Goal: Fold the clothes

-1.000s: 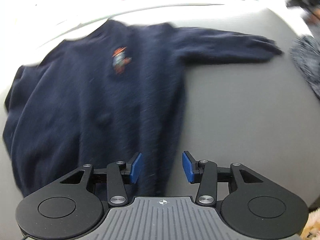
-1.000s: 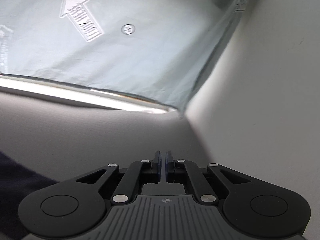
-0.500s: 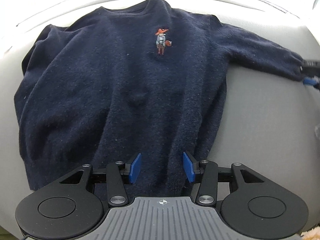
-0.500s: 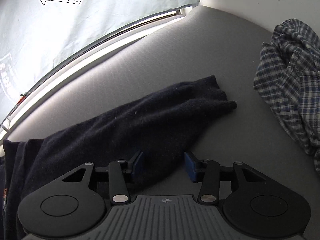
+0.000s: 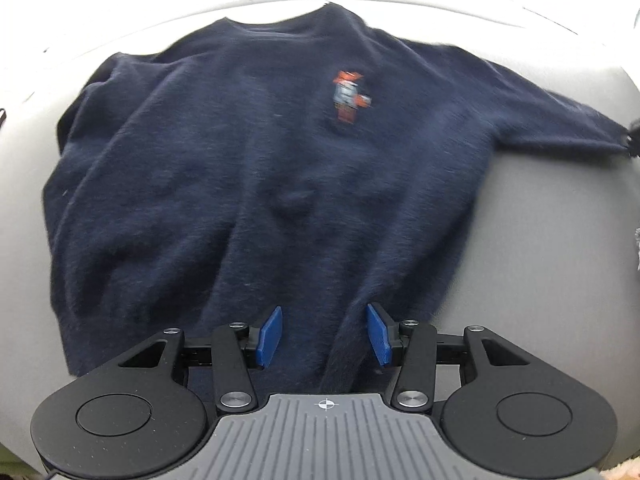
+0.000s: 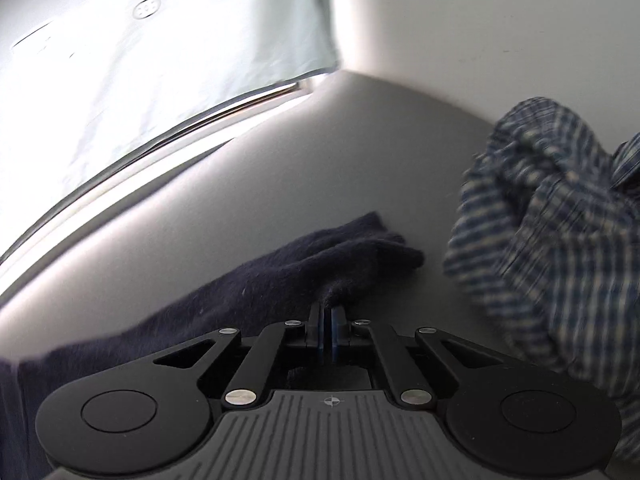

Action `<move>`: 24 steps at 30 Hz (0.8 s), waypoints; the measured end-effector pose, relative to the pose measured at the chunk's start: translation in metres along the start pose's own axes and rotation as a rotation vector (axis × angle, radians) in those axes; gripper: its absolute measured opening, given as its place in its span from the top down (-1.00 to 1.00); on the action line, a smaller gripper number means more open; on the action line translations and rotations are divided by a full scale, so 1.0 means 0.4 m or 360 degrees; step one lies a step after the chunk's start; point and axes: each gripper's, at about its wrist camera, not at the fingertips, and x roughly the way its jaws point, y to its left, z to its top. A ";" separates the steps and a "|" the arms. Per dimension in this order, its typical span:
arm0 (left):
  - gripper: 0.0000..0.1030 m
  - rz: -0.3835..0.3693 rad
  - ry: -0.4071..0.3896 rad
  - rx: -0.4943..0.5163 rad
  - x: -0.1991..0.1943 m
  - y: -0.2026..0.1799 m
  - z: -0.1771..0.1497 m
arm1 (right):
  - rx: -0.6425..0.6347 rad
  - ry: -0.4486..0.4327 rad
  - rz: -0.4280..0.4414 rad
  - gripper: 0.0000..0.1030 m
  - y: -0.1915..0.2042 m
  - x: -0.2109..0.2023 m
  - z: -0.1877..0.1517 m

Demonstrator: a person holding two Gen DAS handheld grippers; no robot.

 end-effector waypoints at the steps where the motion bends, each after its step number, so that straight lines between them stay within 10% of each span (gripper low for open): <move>1: -0.18 0.0020 -0.0005 -0.0013 -0.004 0.010 -0.005 | 0.0011 0.0002 -0.0020 0.93 -0.007 0.012 0.013; 11: -0.26 0.0334 -0.0129 -0.0160 -0.078 0.168 -0.070 | -0.0383 0.0058 0.0163 0.28 0.087 -0.118 -0.132; 17: -0.27 0.0387 -0.0072 -0.0544 -0.063 0.360 -0.109 | -0.0669 0.0308 0.0701 0.23 0.235 -0.329 -0.336; 24: -0.27 0.0342 -0.0046 -0.0492 -0.014 0.441 -0.146 | -0.0455 0.0811 0.1064 0.13 0.321 -0.496 -0.497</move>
